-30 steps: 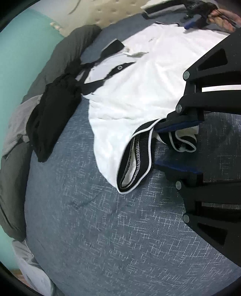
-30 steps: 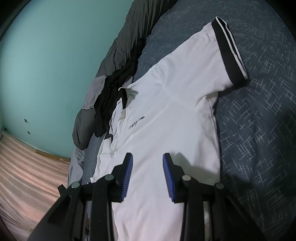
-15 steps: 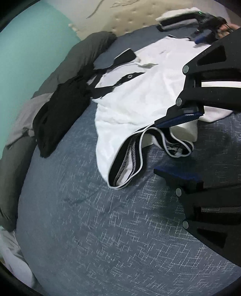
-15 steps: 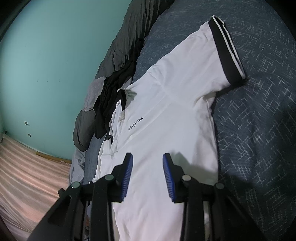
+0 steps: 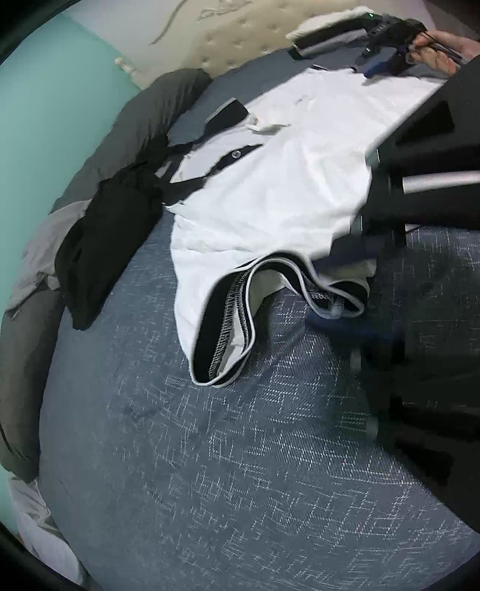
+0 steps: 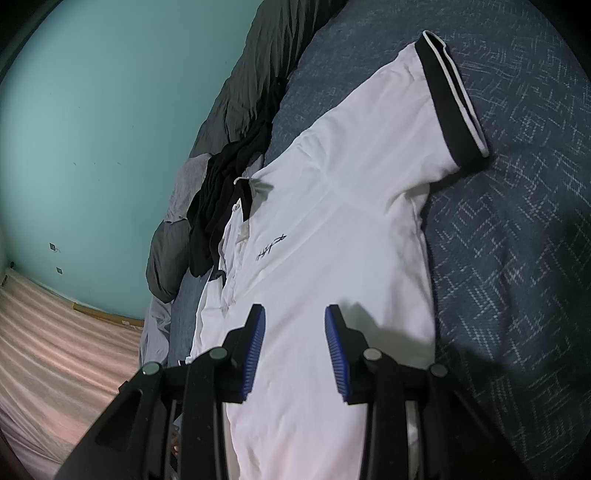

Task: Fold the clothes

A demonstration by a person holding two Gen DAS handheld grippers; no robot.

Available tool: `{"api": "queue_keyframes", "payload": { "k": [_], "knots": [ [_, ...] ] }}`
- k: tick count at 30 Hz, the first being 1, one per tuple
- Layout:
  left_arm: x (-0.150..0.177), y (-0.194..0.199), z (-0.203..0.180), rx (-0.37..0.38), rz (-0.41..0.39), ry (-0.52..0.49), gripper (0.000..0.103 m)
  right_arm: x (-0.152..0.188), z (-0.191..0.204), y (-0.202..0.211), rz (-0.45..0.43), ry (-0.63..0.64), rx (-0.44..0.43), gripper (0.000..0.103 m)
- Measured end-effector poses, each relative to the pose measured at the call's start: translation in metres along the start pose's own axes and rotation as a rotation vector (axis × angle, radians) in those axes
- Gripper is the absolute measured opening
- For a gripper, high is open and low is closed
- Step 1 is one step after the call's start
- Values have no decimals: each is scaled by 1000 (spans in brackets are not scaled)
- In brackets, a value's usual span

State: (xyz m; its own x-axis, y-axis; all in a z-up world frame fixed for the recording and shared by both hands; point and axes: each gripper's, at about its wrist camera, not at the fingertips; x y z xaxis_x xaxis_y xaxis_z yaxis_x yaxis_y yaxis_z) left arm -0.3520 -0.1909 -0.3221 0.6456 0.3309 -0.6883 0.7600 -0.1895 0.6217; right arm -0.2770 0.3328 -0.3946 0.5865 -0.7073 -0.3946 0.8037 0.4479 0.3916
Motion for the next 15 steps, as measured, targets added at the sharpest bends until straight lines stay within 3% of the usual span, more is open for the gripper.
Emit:
{"api": "queue_keyframes", "payload": {
  "k": [5,10,15],
  "knots": [
    [-4,15,-4,13,-19,-25,6,0,0,0,0,-2,-1,33],
    [-15,64,7,-6,-63,23,6,-1,0,0,-3,-4,-4,33],
    [7,67,49,-84,23,123,6,-2,2,1,-3,-5,-13,33]
  ]
}}
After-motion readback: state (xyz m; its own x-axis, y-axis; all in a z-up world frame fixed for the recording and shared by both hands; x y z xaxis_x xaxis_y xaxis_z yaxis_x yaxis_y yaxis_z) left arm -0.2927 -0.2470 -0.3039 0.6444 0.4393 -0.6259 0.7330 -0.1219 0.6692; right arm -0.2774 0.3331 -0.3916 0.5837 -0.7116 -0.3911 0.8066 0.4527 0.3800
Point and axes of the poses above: each gripper's, at about its wrist camera, not at the fingertips, and y roughly against the way its jaws point, z to its left, x to its underside, and after that the axes turned 15 degrees about -z, right-handed
